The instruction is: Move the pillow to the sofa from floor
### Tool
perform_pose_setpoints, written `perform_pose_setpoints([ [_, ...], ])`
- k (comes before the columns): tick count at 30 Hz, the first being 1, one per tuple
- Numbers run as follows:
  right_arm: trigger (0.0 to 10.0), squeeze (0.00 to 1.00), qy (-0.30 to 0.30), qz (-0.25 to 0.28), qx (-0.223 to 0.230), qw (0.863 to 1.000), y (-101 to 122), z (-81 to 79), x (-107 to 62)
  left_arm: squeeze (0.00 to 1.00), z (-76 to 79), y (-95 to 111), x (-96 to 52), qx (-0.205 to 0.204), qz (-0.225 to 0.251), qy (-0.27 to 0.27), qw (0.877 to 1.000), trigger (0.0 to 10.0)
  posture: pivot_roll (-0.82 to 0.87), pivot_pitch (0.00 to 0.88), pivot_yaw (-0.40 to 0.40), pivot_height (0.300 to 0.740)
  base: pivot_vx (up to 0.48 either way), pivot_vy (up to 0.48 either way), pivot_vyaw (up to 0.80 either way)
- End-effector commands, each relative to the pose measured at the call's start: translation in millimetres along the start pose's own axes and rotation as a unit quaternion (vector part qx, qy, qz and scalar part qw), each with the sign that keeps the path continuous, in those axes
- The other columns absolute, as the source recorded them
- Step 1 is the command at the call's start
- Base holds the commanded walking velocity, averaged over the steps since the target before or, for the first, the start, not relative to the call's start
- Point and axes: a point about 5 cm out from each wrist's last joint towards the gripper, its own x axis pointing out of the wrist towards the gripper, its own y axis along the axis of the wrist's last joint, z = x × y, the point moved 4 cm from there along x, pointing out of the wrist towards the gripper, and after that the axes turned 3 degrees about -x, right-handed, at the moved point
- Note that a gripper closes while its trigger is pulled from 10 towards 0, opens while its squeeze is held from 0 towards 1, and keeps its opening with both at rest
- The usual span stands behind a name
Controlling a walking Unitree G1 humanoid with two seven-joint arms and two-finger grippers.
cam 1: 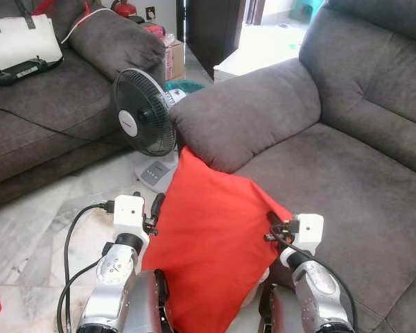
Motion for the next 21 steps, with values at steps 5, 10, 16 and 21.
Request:
perform_pose_setpoints([
  [5, 10.0, 0.0, -0.021, 0.082, -0.014, 0.996, 44.0, 5.6, 6.6, 0.0, 1.6, 2.6, 3.8, 0.009, 0.01, -0.007, 1.0, 10.0, 0.09, 0.014, -0.039, 0.577, 0.0, 0.0, 0.0],
  [10, 10.0, 0.0, -0.022, 0.081, -0.01, 0.996, 43.3, 4.7, 5.8, 0.0, 3.0, 1.1, 3.8, 0.013, 0.009, -0.014, 1.0, 10.0, 0.1, 0.032, -0.043, 0.601, 0.0, 0.0, 0.0],
  [16, 10.0, 0.0, -0.024, 0.078, -0.005, 0.997, 39.8, 2.9, 4.3, 0.0, 3.2, 2.2, 3.6, 0.012, 0.012, -0.015, 1.0, 10.0, 0.1, 0.041, -0.039, 0.636, 0.0, 0.0, 0.0],
  [21, 10.0, 0.0, -0.027, 0.074, -0.002, 0.997, 38.6, 2.7, 2.9, 0.0, 5.7, 0.2, 2.4, 0.011, 0.01, -0.022, 1.0, 10.0, 0.1, 0.052, -0.038, 0.671, 0.0, 0.0, 0.0],
])
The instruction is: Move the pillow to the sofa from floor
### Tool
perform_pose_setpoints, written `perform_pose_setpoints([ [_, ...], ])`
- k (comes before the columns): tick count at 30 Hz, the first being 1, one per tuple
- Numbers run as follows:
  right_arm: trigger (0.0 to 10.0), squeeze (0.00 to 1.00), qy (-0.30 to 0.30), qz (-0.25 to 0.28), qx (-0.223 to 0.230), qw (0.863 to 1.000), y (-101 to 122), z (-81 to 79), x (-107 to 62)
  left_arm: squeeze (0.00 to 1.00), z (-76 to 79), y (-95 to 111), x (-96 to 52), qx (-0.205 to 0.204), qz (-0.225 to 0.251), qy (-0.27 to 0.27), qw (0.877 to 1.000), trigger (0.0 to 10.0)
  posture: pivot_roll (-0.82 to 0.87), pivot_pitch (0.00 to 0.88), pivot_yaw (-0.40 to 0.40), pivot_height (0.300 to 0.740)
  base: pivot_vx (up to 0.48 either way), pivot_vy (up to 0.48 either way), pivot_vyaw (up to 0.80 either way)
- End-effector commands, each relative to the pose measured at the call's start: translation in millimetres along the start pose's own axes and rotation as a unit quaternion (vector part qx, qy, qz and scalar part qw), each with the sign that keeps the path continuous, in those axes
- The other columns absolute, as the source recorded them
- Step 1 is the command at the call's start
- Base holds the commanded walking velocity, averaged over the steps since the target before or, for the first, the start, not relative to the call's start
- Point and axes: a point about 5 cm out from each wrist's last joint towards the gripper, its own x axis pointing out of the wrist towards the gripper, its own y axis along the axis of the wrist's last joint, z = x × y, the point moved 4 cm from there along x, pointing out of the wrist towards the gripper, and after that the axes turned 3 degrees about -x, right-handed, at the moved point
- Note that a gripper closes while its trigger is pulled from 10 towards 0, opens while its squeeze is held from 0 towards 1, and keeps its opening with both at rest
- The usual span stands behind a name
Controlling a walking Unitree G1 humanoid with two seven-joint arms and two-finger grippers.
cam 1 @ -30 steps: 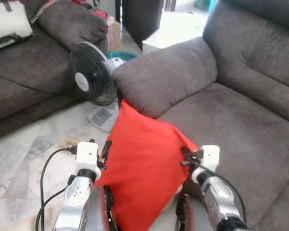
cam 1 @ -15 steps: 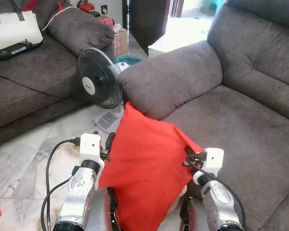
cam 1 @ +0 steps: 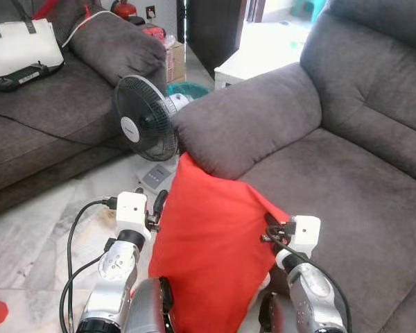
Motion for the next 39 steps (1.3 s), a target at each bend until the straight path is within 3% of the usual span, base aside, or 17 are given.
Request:
perform_pose_setpoints([
  [1, 10.0, 0.0, -0.017, 0.084, -0.011, 0.996, 43.7, 9.3, 5.8, 0.0, 1.8, -1.8, -0.3, 0.006, 0.0, -0.007, 1.0, 10.0, 0.1, 0.052, -0.038, 0.676, 0.0, 0.0, 0.0],
  [13, 10.0, 0.0, -0.024, 0.085, -0.01, 0.996, 47.4, 14.9, 7.5, 0.0, 5.0, -3.1, 0.1, -0.001, -0.003, -0.015, 1.0, 10.0, 0.1, 0.054, -0.04, 0.74, 0.0, 0.0, 0.0],
  [39, 10.0, 0.0, -0.04, 0.082, -0.002, 0.996, 48.8, 19.7, 11.5, 0.0, 11.0, -7.2, -1.5, -0.003, -0.009, -0.029, 1.0, 10.0, 0.1, 0.045, -0.035, 0.74, 0.0, 0.0, 0.0],
])
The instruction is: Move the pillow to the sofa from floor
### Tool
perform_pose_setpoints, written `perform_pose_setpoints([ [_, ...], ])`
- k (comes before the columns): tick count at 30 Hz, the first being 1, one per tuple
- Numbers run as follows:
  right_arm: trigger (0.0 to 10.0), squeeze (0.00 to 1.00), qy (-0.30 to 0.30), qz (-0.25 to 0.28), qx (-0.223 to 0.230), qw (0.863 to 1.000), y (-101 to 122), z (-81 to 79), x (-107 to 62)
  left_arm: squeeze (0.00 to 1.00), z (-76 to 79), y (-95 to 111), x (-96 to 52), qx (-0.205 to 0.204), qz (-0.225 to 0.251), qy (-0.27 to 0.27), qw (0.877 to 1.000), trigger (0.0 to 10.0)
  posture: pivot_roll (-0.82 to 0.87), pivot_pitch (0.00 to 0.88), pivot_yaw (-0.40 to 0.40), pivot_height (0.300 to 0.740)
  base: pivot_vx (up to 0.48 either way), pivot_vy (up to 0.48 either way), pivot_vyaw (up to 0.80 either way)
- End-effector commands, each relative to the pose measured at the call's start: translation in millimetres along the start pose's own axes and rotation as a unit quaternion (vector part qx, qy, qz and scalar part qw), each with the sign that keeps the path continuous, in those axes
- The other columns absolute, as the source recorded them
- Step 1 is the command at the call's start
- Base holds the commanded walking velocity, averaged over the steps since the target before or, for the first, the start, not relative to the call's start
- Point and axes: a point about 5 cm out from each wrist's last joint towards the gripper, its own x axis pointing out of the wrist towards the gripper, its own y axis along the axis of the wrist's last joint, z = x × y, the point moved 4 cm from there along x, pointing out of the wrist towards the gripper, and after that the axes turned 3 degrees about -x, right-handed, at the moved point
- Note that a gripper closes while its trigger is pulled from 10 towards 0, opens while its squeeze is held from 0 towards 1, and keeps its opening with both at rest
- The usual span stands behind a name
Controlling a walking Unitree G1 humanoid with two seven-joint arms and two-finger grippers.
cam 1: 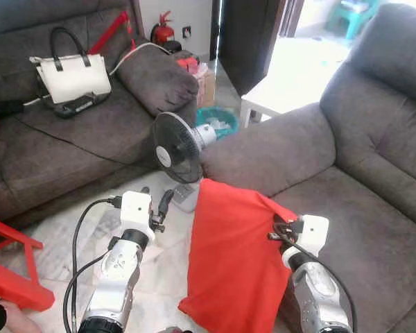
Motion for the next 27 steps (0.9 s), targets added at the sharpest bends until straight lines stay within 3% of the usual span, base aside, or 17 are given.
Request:
perform_pose_setpoints([
  [1, 10.0, 0.0, -0.003, 0.083, -0.008, 0.997, 45.5, 2.8, 12.2, 0.0, 2.6, -5.2, -2.3, 0.003, -0.009, -0.005, 1.0, 10.0, 0.1, 0.045, -0.035, 0.74, 0.0, 0.0, 0.0],
  [27, 10.0, 0.0, -0.004, 0.082, -0.011, 0.997, 48.7, 5.9, 15.7, 0.0, 11.0, -9.0, -2.8, -0.004, -0.01, -0.011, 1.0, 10.0, 0.09, 0.014, -0.047, 0.74, 0.0, 0.0, 0.0],
])
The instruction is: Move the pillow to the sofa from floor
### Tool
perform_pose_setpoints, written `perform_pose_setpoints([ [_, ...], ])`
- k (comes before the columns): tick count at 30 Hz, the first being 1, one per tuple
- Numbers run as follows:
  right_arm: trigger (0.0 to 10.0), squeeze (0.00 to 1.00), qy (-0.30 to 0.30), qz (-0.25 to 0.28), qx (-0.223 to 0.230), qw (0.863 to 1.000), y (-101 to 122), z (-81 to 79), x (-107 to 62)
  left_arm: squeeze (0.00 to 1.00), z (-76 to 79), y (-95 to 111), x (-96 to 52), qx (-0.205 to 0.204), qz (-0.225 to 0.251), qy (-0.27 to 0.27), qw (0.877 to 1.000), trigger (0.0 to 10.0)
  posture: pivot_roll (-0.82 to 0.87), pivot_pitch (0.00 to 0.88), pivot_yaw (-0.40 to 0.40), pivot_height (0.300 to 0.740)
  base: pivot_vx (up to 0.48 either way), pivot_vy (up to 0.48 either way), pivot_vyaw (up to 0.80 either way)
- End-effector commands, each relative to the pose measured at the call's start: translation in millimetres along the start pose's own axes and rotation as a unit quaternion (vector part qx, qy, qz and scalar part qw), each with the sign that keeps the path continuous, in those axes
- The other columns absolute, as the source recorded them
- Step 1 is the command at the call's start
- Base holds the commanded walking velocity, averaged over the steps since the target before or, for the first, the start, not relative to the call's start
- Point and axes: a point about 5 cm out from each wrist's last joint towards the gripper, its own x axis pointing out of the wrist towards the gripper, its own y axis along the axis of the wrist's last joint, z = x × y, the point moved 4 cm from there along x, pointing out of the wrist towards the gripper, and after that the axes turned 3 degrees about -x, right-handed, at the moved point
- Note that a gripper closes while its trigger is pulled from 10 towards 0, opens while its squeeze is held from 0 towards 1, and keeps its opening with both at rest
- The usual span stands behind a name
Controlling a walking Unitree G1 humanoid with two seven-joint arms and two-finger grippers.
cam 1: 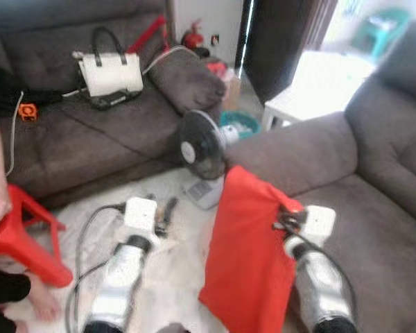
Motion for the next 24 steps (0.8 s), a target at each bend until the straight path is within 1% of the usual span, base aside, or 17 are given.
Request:
perform_pose_setpoints([
  [1, 10.0, 0.0, -0.008, 0.054, -0.014, 0.998, 27.9, 9.7, 4.2, 0.0, 8.8, 1.2, 1.2, -0.002, 0.004, -0.01, 1.0, 10.0, 0.09, 0.016, -0.048, 0.74, 0.0, 0.0, 0.0],
  [4, 10.0, 0.0, -0.009, 0.054, -0.013, 0.998, 28.1, 10.6, 4.3, 0.0, 7.2, -1.9, 1.6, 0.006, -0.005, -0.006, 1.0, 10.0, 0.09, 0.018, -0.049, 0.74, 0.0, 0.0, 0.0],
  [12, 10.0, 0.0, -0.02, 0.041, -0.01, 0.999, 22.9, 15.1, 3.1, 0.0, 6.4, -1.2, 0.7, 0.0, 0.0, -0.004, 1.0, 10.0, 0.09, 0.029, -0.053, 0.74, 0.0, 0.0, 0.0],
  [14, 10.0, 0.0, -0.018, 0.035, -0.003, 0.999, 20.5, 14.0, 3.4, 0.0, 6.4, -1.1, 0.9, -0.001, 0.0, -0.004, 1.0, 10.0, 0.09, 0.034, -0.053, 0.74, 0.0, 0.0, -0.59],
  [24, 10.0, 0.0, -0.021, 0.035, -0.006, 0.999, 20.2, 13.7, 3.9, 0.0, 4.8, 0.5, 1.5, -0.001, 0.002, -0.003, 1.0, 10.0, 0.09, 0.041, -0.048, 0.74, 0.0, 0.0, -0.8],
])
